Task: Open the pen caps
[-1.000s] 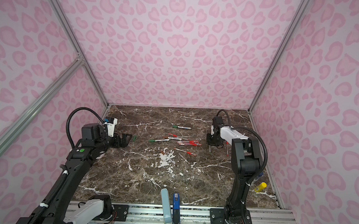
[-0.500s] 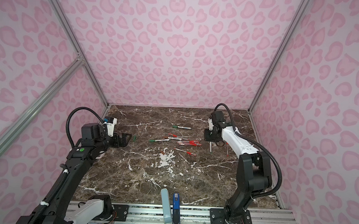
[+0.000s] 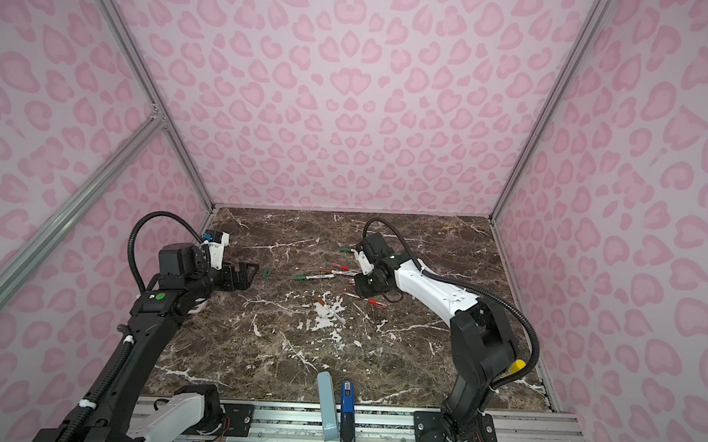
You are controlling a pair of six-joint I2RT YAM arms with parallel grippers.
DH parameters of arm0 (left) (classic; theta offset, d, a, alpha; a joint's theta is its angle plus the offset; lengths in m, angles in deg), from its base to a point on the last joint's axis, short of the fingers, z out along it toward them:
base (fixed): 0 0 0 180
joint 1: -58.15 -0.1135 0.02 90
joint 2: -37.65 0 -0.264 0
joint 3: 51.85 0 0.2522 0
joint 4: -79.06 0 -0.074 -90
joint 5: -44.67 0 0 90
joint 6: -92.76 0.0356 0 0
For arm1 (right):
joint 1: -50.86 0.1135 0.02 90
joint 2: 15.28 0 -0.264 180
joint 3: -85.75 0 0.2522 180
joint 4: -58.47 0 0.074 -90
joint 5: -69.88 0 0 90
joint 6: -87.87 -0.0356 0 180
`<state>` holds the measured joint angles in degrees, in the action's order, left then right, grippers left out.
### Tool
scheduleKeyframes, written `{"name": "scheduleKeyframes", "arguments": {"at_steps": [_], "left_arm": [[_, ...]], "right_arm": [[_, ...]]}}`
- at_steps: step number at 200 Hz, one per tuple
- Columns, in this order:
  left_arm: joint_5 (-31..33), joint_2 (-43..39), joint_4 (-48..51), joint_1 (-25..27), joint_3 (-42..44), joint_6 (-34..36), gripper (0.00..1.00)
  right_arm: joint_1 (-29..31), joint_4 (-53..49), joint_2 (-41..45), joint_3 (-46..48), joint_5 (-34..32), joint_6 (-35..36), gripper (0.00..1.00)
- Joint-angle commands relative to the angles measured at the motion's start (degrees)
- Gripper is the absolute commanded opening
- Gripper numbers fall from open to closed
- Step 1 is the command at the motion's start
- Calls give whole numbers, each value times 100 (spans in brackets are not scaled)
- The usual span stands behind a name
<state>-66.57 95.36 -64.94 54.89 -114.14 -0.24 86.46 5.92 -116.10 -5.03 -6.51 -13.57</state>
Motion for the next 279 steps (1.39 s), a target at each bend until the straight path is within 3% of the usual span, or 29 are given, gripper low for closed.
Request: {"name": "scheduleKeyframes", "arguments": {"at_steps": [1, 62, 126, 180, 252, 279], "left_arm": [[-39, 12, -139, -16, -33, -3, 98], [-42, 20, -147, -31, -51, -22, 98], [-131, -14, -278, -34, 54, -9, 98], [-148, -23, -269, -52, 66, 23, 98], [-4, -123, -121, -69, -24, 63, 98], [-48, -142, -157, -77, 42, 98, 98]], "right_arm": [[282, 57, -323, -194, 19, -77, 44], [916, 32, -1237, -699, 69, 43, 43], [950, 67, -1783, -1136, 199, 153, 42], [790, -605, -2850, -3034, 252, 667, 42], [635, -2354, -5325, -7331, 561, 1082, 43], [564, -2110, -5619, -7482, 736, 948, 43]]}}
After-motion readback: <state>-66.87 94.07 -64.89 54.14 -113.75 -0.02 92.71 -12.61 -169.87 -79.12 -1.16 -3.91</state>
